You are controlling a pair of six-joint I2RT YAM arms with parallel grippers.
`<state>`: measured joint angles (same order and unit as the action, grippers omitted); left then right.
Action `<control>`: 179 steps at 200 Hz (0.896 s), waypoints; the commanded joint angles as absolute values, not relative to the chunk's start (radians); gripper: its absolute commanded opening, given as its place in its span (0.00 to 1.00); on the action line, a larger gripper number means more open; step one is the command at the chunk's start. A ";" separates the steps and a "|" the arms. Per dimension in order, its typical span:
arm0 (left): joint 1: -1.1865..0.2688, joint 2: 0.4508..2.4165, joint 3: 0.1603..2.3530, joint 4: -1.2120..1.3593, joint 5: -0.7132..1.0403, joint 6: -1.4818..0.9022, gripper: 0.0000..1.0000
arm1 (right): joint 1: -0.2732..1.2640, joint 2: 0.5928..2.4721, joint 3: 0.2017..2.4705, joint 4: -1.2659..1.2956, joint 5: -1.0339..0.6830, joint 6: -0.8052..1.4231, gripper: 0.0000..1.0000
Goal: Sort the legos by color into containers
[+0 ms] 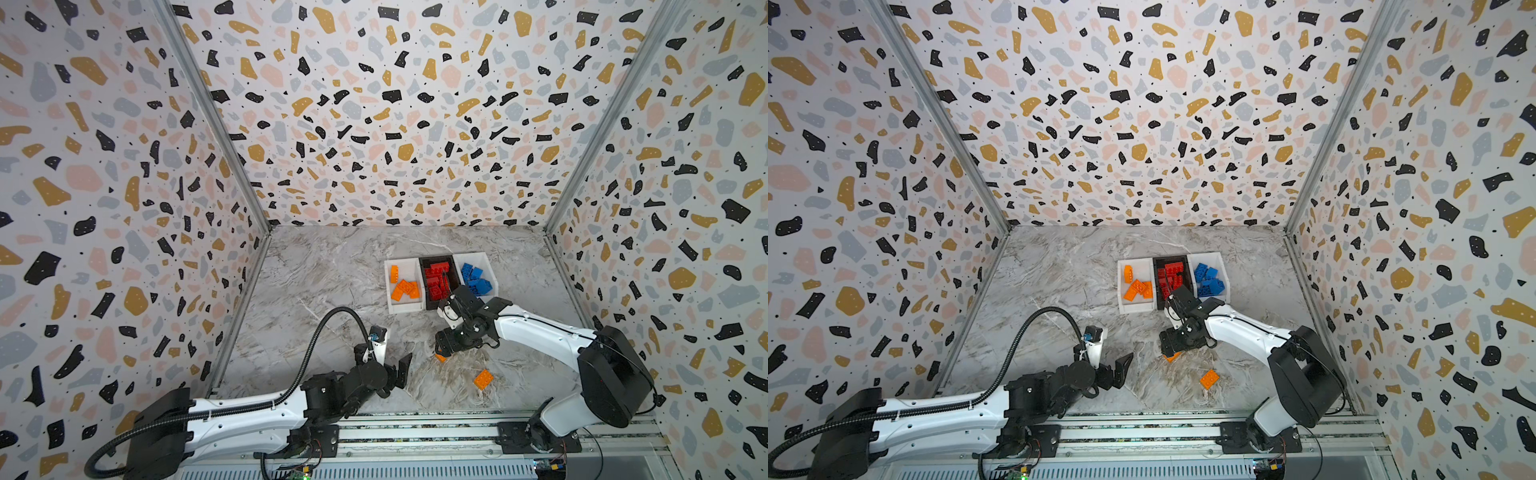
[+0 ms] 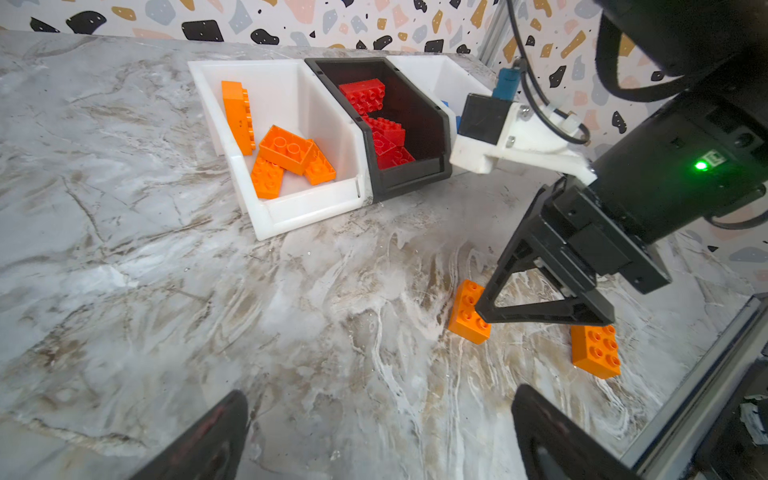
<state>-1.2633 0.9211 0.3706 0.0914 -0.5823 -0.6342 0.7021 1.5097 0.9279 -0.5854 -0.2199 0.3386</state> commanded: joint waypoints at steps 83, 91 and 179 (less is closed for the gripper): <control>-1.290 0.888 0.367 0.035 -0.706 -0.692 1.00 | 0.733 1.607 0.921 -0.522 -0.211 0.261 0.71; -1.290 0.884 0.364 0.026 -0.712 -0.697 1.00 | 0.735 1.613 0.921 -0.523 -0.205 0.261 0.67; -1.290 0.753 0.354 -0.076 -0.832 -0.690 1.00 | 0.711 1.629 1.149 -0.611 -0.150 0.281 0.43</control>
<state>-1.2861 0.7902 0.3485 -0.0414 -0.7475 -0.7139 0.7269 1.6318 1.0016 -0.5690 -0.1703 0.2840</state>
